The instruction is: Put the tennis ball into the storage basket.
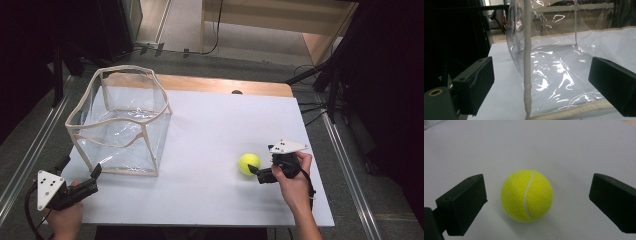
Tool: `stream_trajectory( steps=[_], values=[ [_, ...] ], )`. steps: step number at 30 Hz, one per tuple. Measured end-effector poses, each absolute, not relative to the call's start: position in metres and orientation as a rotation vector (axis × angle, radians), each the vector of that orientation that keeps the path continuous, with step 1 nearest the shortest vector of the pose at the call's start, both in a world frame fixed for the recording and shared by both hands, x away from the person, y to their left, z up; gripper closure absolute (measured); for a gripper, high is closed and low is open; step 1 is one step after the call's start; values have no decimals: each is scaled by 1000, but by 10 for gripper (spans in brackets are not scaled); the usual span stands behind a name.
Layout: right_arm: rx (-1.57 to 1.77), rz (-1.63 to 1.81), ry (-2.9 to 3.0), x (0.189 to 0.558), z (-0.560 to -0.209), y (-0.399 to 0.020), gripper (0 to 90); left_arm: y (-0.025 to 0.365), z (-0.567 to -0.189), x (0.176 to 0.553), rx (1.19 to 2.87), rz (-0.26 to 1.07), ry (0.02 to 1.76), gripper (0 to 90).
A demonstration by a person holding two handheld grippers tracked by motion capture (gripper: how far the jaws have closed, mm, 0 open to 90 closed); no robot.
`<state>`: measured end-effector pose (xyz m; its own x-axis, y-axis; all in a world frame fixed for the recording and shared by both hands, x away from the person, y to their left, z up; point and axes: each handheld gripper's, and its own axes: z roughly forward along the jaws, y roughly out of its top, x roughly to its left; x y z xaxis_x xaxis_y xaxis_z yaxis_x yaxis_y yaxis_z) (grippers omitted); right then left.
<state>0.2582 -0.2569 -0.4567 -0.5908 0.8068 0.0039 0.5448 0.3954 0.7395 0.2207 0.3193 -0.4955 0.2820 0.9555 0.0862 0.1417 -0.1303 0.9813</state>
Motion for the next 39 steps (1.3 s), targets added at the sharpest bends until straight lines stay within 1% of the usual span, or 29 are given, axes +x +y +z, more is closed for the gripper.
stream_trajectory(
  steps=[23, 24, 25, 32, 35, 39],
  values=[
    [1230, 789, 2532, 286, -476, -226, 5, 319, -495, 221, 1522, 993, 1060, 68],
    [1205, 784, 2545, 288, -477, -226, 44, 319, -495, 221, 1523, 994, 1059, 68],
    [1221, 769, 2545, 288, -478, -225, 55, 319, -495, 221, 1522, 992, 1057, 68],
    [1233, 729, 2599, 291, -484, -221, 59, 319, -496, 221, 1521, 993, 1057, 68],
    [1240, 713, 2595, 291, -486, -221, 118, 319, -496, 221, 1520, 992, 1060, 68],
    [1248, 714, 2595, 291, -485, -223, 127, 319, -495, 221, 1523, 994, 1057, 68]
  ],
)
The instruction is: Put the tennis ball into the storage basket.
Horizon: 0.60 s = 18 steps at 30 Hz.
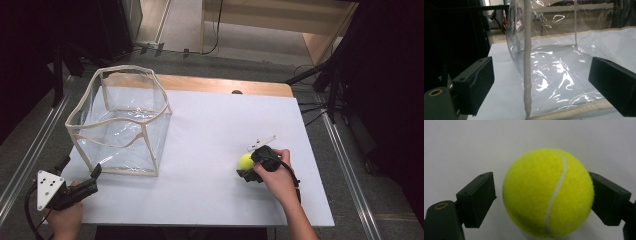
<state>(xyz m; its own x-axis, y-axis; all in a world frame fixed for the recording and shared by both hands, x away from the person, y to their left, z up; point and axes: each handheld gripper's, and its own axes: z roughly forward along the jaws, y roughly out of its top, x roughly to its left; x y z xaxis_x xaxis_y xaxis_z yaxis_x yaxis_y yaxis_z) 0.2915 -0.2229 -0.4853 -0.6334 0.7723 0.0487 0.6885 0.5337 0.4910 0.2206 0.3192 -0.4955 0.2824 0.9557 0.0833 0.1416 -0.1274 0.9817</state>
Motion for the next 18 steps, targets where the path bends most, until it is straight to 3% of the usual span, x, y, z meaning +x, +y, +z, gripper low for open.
stream_trajectory(
  steps=[3, 5, 18],
  values=[
    [1246, 706, 2599, 292, -486, -224, 134, 319, -496, 221, 1524, 994, 1055, 68],
    [1244, 706, 2586, 292, -486, -225, 186, 319, -496, 221, 1520, 994, 1055, 68],
    [1262, 687, 2567, 294, -490, -227, 225, 319, -496, 221, 1522, 994, 1057, 68]
  ],
)
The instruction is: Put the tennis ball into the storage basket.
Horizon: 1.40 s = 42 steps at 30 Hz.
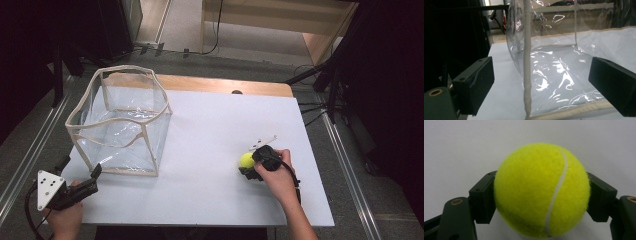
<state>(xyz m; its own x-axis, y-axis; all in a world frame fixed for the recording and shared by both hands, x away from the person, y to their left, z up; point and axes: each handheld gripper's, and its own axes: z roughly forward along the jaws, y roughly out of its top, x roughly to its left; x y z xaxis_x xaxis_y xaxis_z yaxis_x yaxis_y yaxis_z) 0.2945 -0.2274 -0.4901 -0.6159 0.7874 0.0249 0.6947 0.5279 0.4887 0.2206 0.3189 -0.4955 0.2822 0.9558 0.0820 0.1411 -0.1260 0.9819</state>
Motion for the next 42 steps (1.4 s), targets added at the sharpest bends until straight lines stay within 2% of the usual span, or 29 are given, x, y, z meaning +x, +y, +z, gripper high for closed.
stream_trajectory(
  steps=[24, 42],
  values=[
    [1255, 727, 2580, 296, -488, -226, 239, 319, -496, 220, 1518, 991, 1060, 68],
    [1167, 782, 2635, 306, -473, -191, 239, 320, -495, 220, 1520, 989, 1061, 68]
  ],
)
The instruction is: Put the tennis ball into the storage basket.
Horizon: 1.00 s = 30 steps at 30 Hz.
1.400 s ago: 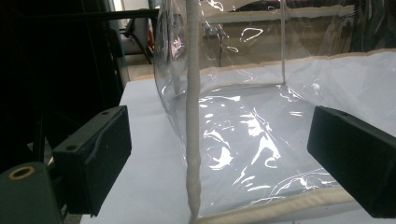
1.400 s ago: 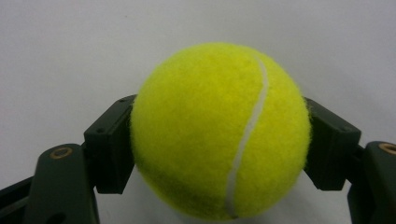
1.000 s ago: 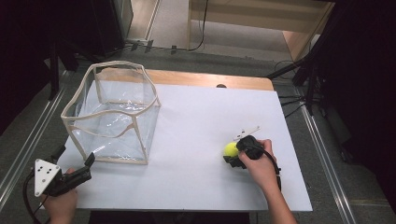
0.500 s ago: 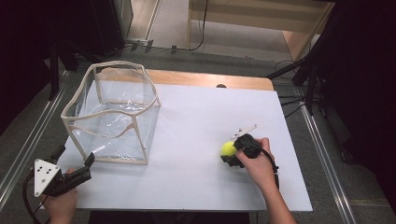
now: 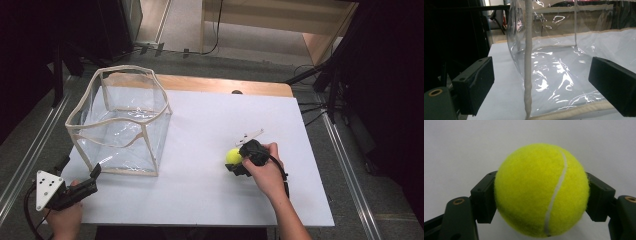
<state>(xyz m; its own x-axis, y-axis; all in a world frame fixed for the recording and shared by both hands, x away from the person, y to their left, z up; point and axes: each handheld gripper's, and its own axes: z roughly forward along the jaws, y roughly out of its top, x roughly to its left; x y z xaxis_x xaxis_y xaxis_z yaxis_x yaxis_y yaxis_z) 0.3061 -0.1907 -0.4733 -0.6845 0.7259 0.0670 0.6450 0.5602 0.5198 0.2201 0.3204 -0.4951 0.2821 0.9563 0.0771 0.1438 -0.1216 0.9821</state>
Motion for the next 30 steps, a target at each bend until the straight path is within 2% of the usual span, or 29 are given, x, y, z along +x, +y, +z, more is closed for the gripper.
stream_trajectory(
  steps=[30],
  values=[
    [1031, 830, 2711, 328, -454, -137, 239, 321, -495, 221, 1502, 982, 1061, 68]
  ],
)
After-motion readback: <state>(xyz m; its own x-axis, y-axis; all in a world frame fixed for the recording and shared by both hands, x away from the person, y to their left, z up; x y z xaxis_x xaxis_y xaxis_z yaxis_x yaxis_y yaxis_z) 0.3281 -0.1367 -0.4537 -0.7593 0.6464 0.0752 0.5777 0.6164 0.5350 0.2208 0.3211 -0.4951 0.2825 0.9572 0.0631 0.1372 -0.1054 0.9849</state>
